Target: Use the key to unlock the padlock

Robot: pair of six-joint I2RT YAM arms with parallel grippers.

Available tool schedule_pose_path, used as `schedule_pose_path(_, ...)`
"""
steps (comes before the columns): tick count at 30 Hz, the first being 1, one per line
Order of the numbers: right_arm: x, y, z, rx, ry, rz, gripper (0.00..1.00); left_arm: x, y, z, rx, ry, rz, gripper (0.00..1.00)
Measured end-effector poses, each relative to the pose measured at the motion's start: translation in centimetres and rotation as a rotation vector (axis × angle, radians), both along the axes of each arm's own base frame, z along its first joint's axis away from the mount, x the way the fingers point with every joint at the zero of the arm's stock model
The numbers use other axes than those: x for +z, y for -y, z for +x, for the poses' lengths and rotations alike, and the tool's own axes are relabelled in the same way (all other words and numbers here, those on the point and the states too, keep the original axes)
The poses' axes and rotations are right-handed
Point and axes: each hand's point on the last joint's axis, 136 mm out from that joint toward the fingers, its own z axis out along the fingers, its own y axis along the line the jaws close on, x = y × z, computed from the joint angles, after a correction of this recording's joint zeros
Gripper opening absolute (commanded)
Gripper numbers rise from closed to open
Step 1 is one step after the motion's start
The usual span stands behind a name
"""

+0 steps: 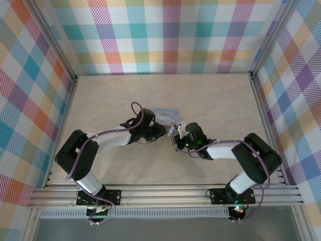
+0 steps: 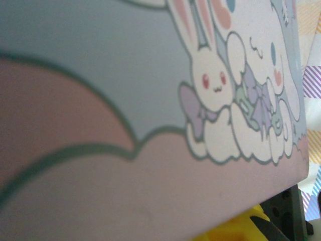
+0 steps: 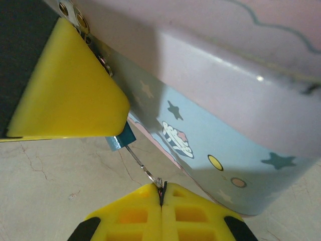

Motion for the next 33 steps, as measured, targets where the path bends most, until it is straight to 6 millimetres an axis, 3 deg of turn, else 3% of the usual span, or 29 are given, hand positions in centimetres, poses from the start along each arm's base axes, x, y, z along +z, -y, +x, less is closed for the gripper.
schedule_pose_path(33, -0.57, 0.78, -0.55, -0.023, -0.01, 0.0, 0.01, 0.59, 0.08, -0.07, -0.004, 0.008, -0.012, 0.11)
